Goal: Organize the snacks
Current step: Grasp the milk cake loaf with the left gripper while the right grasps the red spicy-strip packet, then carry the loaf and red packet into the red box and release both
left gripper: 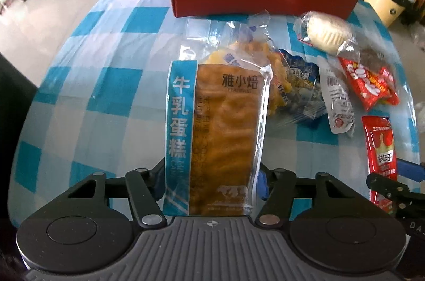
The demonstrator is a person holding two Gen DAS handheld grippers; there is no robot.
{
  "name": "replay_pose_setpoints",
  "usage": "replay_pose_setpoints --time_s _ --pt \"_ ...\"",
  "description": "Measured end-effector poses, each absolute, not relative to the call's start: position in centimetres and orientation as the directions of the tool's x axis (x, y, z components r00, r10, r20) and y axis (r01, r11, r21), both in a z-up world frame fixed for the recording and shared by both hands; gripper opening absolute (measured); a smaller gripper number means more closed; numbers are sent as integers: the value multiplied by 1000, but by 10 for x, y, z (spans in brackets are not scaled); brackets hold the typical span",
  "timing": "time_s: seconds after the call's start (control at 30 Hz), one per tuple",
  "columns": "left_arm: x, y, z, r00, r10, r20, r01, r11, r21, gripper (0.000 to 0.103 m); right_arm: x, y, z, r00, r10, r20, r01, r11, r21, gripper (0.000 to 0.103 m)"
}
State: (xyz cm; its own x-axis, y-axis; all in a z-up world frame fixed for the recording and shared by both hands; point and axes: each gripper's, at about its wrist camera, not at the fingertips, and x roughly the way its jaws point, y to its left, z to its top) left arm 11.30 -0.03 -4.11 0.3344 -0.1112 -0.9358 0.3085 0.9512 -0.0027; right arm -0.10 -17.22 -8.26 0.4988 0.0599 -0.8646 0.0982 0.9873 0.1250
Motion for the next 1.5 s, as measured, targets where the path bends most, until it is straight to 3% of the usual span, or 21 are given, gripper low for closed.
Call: replay_pose_setpoints --time_s 0.63,1.5 --pt "110 8 -3 401 -254 -880 296 945 -139 65 6 -176 -46 621 131 -773 75 971 225 48" --pt "157 -21 27 489 -276 -828 276 949 -153 65 90 -191 -5 716 137 -685 58 965 254 48"
